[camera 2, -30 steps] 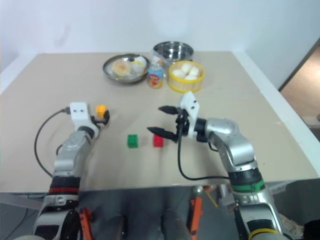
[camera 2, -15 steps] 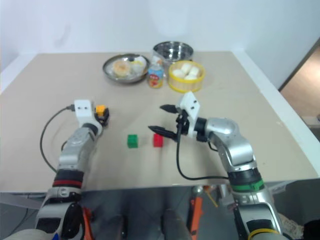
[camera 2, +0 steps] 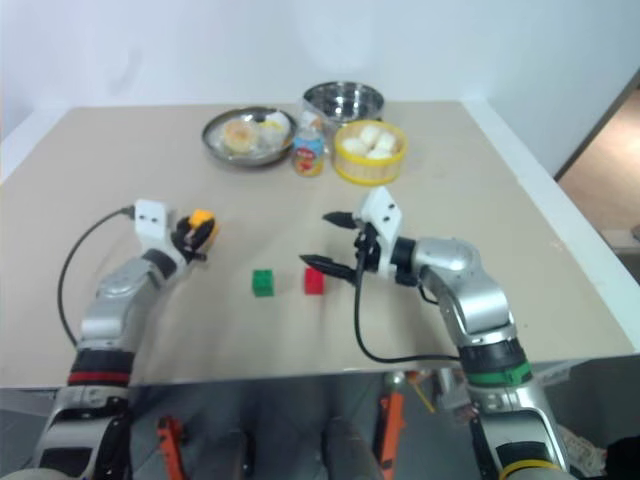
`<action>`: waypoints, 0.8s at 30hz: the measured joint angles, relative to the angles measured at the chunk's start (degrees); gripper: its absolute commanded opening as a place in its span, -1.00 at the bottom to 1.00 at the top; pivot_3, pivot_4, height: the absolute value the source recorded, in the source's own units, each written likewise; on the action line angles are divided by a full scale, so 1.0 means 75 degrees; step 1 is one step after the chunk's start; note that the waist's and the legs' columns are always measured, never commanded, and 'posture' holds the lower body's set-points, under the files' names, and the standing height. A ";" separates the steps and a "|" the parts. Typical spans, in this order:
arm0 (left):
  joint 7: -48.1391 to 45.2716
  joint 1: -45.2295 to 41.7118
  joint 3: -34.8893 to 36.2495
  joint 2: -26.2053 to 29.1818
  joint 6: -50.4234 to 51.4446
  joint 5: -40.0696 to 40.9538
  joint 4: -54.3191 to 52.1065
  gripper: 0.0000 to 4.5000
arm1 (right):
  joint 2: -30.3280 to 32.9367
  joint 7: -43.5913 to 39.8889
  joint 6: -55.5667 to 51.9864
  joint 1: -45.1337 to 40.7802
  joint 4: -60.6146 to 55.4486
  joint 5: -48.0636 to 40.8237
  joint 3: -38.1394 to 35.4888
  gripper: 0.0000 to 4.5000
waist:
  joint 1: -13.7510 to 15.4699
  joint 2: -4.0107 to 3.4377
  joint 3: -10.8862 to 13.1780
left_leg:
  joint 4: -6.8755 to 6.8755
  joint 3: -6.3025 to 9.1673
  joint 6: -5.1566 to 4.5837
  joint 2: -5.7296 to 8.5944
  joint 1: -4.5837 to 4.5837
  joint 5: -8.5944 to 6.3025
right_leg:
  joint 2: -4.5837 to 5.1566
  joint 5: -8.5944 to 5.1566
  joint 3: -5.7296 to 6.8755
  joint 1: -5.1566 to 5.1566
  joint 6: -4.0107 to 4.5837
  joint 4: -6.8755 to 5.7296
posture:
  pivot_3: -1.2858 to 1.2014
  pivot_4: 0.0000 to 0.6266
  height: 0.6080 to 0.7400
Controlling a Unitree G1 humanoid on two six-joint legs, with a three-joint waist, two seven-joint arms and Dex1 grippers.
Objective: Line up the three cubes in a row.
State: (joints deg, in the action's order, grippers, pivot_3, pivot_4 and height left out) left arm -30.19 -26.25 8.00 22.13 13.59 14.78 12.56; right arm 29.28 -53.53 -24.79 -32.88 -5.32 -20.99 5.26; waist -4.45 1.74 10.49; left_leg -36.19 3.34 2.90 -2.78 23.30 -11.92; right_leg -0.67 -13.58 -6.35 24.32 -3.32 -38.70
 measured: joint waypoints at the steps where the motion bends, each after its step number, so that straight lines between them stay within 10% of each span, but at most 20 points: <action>1: -0.0643 0.0207 -0.0143 0.0379 -0.0076 0.0117 -0.0170 -0.41 | -0.0001 -0.0006 -0.0008 0.0001 -0.0020 -0.0006 0.0001 1.00 | -0.0005 0.0000 0.0000 | 0.0000 -0.0001 0.0000 -0.0002 0.0000 0.0000 | -0.0002 -0.0001 0.0000 0.0003 0.0003 0.0000 | 0.03 -0.52 0.91; 9: -0.4606 0.0642 -0.0263 0.2384 -0.0943 0.0771 -0.0093 -0.41 | 0.0075 -0.0044 -0.0019 -0.0004 -0.0028 -0.0006 -0.0001 1.00 | -0.0005 -0.0003 0.0003 | 0.0000 -0.0005 0.0000 -0.0002 0.0002 0.0000 | 0.0003 -0.0032 0.0003 0.0004 0.0054 0.0000 | 0.03 -0.52 0.91; 24: -0.6825 0.0004 -0.1030 0.2466 -0.2282 0.0530 0.1173 -0.41 | 0.0258 -0.0165 -0.0153 -0.0063 -0.0099 -0.0011 -0.0002 1.00 | 0.0003 -0.0003 0.0003 | 0.0020 -0.0005 -0.0001 -0.0008 0.0003 0.0000 | 0.0000 -0.0030 0.0006 0.0012 0.0036 0.0000 | 0.03 -0.52 0.91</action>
State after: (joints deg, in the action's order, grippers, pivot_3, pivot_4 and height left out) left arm -81.37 -26.22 0.28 40.63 -3.52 18.75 21.36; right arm 31.22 -54.77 -25.94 -33.35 -6.06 -21.07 5.25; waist -4.43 1.71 10.51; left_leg -36.04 3.31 2.90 -2.84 23.32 -11.92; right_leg -0.67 -13.81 -6.31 24.41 -3.05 -38.70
